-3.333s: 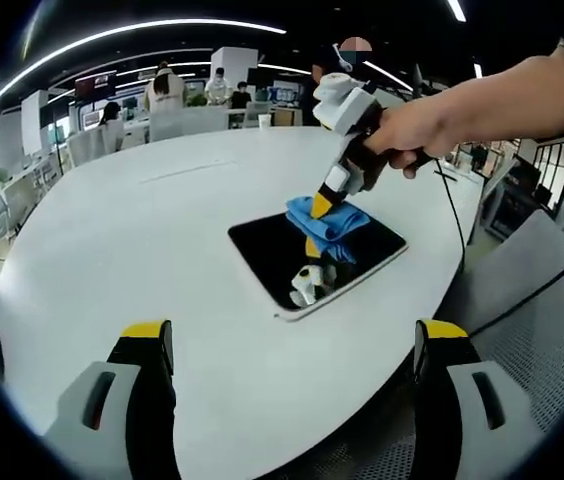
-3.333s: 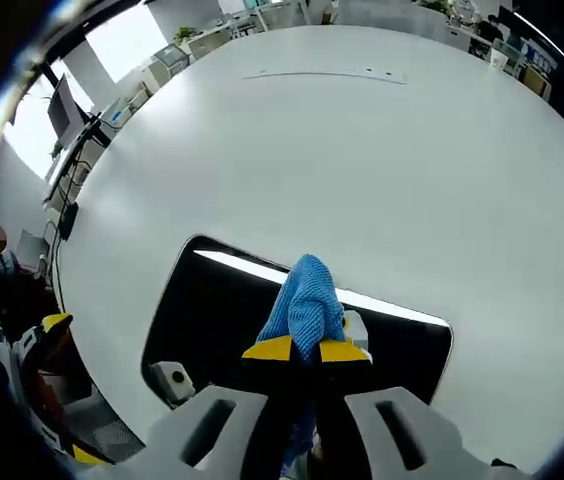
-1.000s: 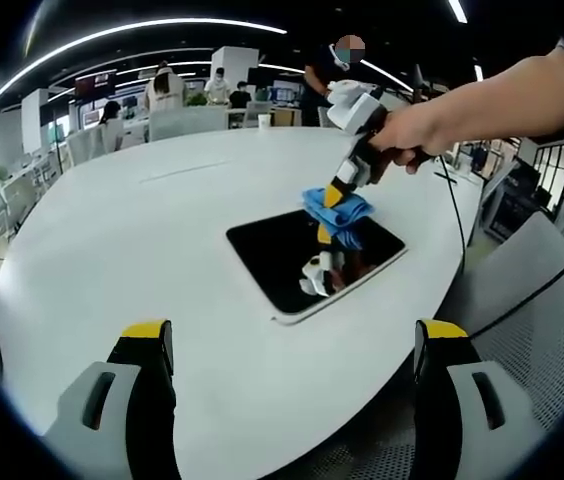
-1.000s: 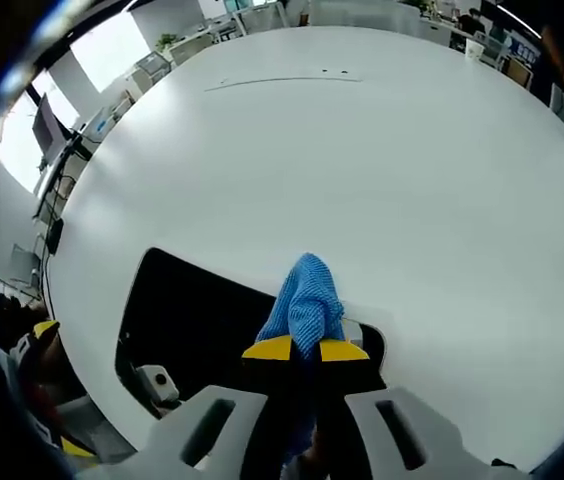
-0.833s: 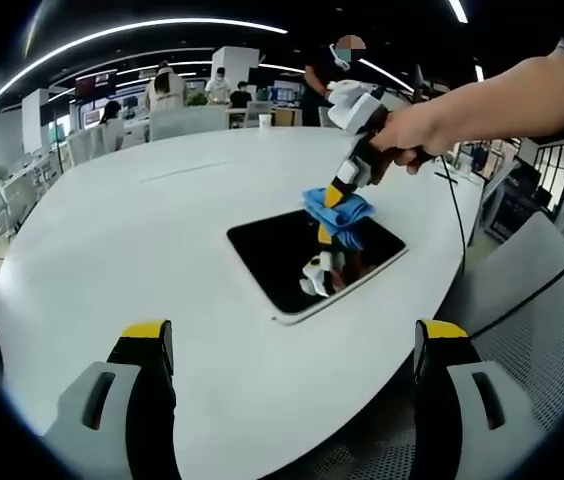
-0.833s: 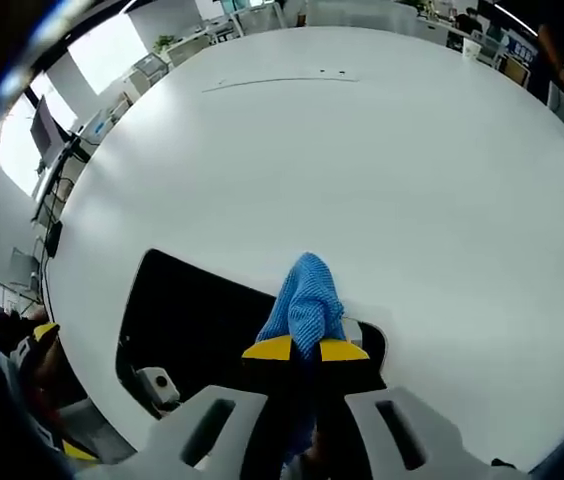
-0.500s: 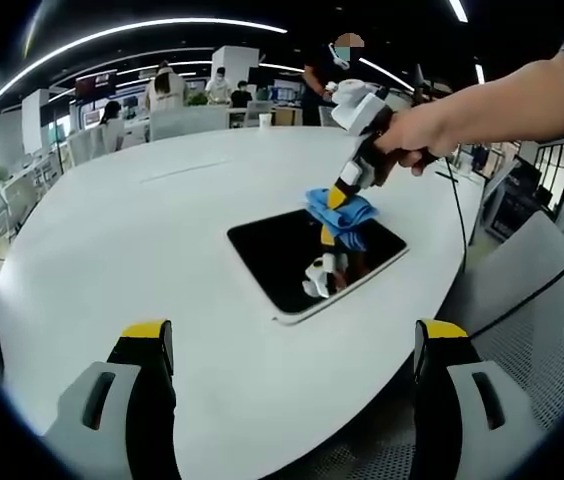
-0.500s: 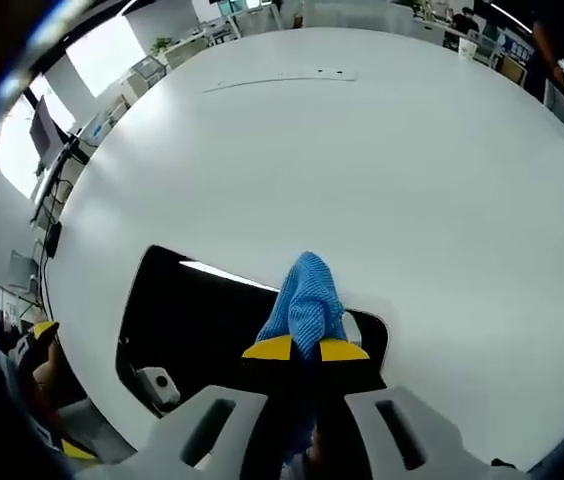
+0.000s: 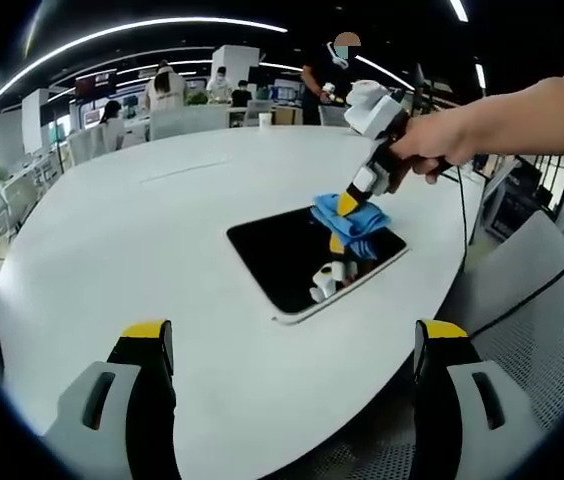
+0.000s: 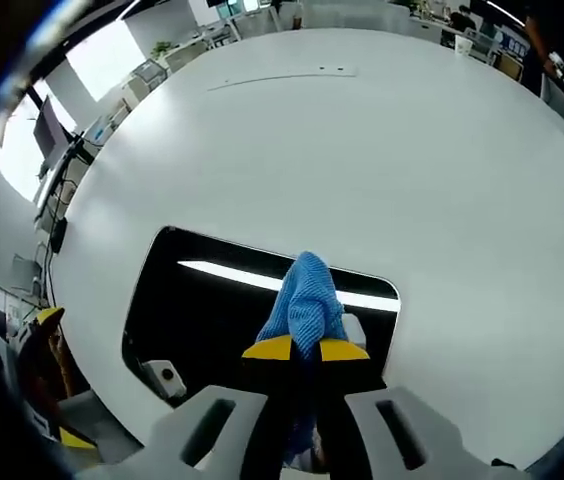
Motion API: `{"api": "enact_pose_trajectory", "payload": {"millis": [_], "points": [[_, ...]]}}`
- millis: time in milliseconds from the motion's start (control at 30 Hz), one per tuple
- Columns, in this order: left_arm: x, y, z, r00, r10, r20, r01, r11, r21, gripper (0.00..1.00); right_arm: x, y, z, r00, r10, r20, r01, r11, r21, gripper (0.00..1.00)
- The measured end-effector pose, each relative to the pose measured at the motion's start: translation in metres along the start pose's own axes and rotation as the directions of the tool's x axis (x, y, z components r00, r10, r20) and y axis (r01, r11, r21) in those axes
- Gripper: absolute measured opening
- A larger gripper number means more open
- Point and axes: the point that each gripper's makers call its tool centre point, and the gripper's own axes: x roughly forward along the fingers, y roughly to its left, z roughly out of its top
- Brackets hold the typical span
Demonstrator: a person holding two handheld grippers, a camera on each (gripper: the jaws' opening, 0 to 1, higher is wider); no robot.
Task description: Wipe the mirror surface with the cleaning cloth until all visible marks leave the cleaned area.
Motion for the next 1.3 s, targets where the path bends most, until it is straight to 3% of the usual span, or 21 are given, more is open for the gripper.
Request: {"api": "enact_pose_trajectory", "payload": {"millis": [200,833,1300], "points": [[0.001,0.003,-0.003,1.0,0.0,-0.006,0.0,1.0,-0.028,0.99,-0.002,0.003,-0.009,1.0,0.017,0.004,-0.017,1.0,0.014,0.01],[-0.004,0.004,0.015,0.998,0.043,0.051,-0.042,0.999,-0.021,0.99,-0.013,0.016,-0.037,0.999,0.042,0.005,-0.042,0.999,0.007,0.01],[-0.005,0.003,0.017,0.998,0.033,0.053,-0.031,0.999,-0.037,0.99,-0.019,0.024,-0.054,0.998,0.066,0.003,-0.066,0.997,0.034,0.01]]}}
